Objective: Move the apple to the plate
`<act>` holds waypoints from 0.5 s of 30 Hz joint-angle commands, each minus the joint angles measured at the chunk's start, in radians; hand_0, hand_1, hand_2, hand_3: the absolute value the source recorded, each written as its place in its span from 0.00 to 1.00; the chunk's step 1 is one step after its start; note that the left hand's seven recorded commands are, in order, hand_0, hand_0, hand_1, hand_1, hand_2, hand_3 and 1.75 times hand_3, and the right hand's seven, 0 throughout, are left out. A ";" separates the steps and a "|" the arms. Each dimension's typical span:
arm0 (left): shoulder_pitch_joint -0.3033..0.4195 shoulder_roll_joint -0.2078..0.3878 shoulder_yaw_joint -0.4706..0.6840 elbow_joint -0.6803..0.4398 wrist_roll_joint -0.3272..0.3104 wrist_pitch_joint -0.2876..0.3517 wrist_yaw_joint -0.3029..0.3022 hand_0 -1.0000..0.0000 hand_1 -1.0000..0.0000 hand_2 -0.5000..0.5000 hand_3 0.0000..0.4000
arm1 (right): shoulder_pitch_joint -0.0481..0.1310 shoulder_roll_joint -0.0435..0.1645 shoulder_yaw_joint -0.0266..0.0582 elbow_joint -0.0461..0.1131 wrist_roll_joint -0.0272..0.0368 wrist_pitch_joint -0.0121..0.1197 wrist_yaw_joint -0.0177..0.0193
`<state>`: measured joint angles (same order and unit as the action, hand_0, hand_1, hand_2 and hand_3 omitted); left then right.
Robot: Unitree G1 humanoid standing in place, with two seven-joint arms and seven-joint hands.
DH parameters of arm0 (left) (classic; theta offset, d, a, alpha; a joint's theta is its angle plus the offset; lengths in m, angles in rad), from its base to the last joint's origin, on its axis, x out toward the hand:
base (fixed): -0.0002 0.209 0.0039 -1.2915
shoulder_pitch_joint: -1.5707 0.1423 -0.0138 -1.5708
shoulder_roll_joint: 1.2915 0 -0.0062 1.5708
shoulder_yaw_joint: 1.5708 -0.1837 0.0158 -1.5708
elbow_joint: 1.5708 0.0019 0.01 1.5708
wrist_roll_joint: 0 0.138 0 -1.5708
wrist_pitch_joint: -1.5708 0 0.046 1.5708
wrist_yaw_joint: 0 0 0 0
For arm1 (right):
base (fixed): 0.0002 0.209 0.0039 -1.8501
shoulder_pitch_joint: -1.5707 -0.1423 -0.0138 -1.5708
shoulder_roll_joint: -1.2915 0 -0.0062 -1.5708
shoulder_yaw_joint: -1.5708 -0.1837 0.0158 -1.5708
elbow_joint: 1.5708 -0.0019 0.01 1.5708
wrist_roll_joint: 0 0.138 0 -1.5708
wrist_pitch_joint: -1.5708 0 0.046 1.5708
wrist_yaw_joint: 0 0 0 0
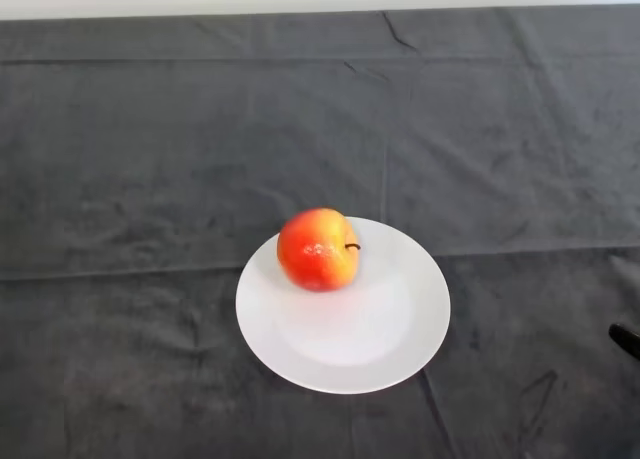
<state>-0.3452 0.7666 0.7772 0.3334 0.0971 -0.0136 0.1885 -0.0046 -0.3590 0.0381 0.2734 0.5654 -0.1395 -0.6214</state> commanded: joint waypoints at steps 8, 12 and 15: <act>0.044 0.168 0.149 0.192 -0.031 -0.080 0.051 1.00 1.00 0.50 0.00 | 0.017 0.021 0.0054 0.033 0.0332 0.029 -0.0009; 0.058 0.205 0.195 0.279 -0.039 -0.108 0.078 1.00 1.00 0.50 0.00 | 0.018 0.020 0.0089 0.031 0.0356 0.027 -0.0034; 0.046 0.230 0.203 0.332 -0.039 -0.110 0.109 1.00 1.00 0.50 0.00 | 0.019 0.018 0.0118 0.028 0.0375 0.028 -0.0068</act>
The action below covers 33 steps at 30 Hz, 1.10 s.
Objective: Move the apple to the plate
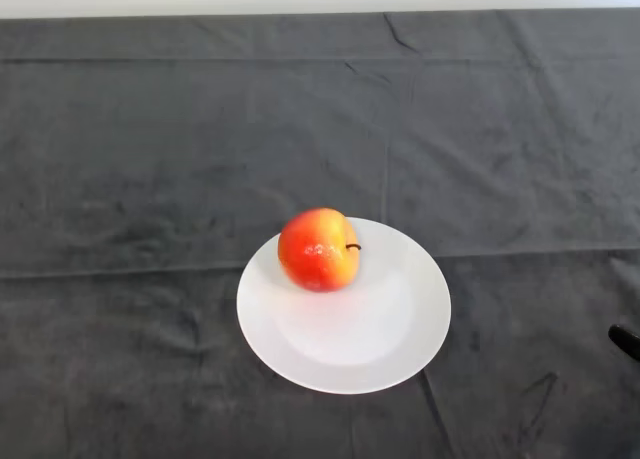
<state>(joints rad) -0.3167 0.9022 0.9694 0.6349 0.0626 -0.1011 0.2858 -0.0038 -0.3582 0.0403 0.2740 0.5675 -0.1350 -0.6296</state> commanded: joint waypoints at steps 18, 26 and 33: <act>-0.025 0.133 -0.039 0.109 -0.011 -0.030 0.105 1.00 1.00 0.50 0.00 | 0.016 0.012 0.0189 0.035 0.0426 0.015 -0.0017; -0.018 0.141 -0.053 0.122 -0.025 -0.046 0.109 1.00 1.00 0.50 0.00 | 0.015 0.010 0.0210 0.036 0.0445 0.013 -0.0028; -0.020 0.142 -0.073 0.127 -0.032 -0.051 0.118 1.00 1.00 0.50 0.00 | 0.016 0.009 0.0218 0.035 0.0458 0.013 -0.0029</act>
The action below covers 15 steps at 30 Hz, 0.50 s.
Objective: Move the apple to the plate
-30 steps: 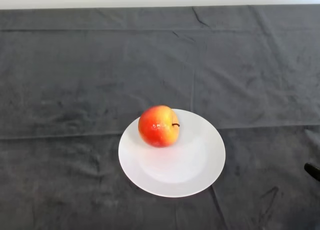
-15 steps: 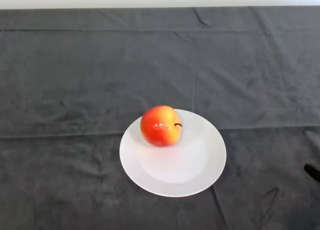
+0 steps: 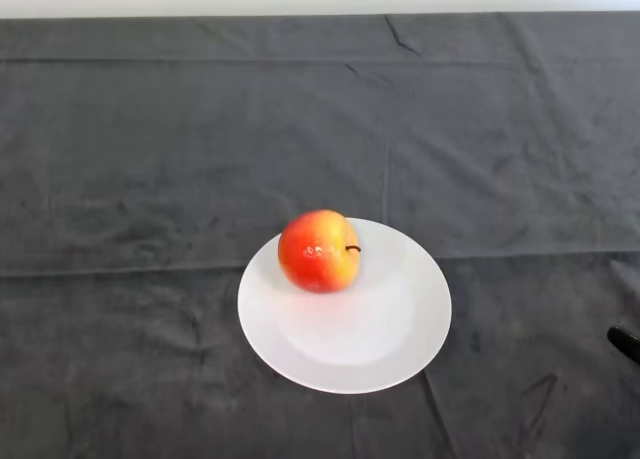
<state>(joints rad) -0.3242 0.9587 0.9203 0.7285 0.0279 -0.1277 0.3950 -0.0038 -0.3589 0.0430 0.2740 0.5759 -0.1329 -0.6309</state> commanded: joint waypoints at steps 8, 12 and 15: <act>-0.007 0.091 -0.038 0.039 -0.008 -0.033 0.009 1.00 1.00 0.50 0.00 | 0.016 0.009 0.0198 0.035 0.0381 0.010 -0.0020; -0.003 0.093 -0.044 0.045 -0.013 -0.038 0.009 1.00 1.00 0.50 0.00 | 0.016 0.009 0.0200 0.035 0.0383 0.010 -0.0020; -0.002 0.094 -0.050 0.047 -0.016 -0.039 0.011 1.00 1.00 0.50 0.00 | 0.016 0.009 0.0201 0.035 0.0385 0.010 -0.0020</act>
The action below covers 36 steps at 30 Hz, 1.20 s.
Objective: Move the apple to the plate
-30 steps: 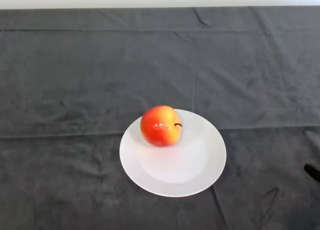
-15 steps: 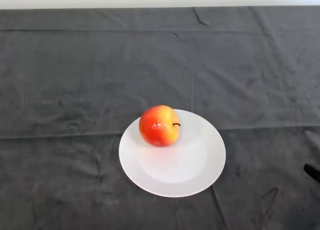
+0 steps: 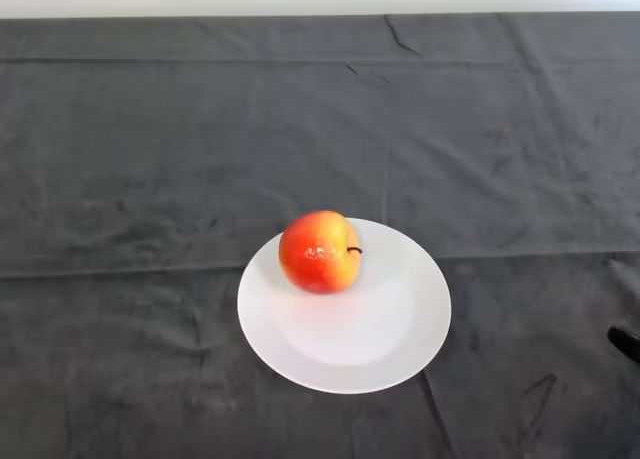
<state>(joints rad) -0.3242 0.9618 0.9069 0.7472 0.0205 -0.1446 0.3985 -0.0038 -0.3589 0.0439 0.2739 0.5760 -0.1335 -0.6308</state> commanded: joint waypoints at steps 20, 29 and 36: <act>0.008 0.100 -0.057 0.034 -0.036 -0.022 0.007 1.00 1.00 0.50 0.00 | 0.016 0.009 0.0196 0.035 0.0387 0.010 -0.0022; 0.009 0.101 -0.066 0.041 -0.044 -0.027 0.011 1.00 1.00 0.50 0.00 | 0.016 0.009 0.0196 0.035 0.0387 0.010 -0.0022; 0.011 0.106 -0.069 0.051 -0.052 -0.034 0.009 1.00 1.00 0.50 0.00 | 0.016 0.009 0.0197 0.035 0.0388 0.010 -0.0022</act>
<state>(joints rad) -0.3239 0.9633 0.8680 0.7660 -0.0178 -0.1551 0.4050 -0.0038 -0.3590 0.0458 0.2739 0.5761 -0.1348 -0.6323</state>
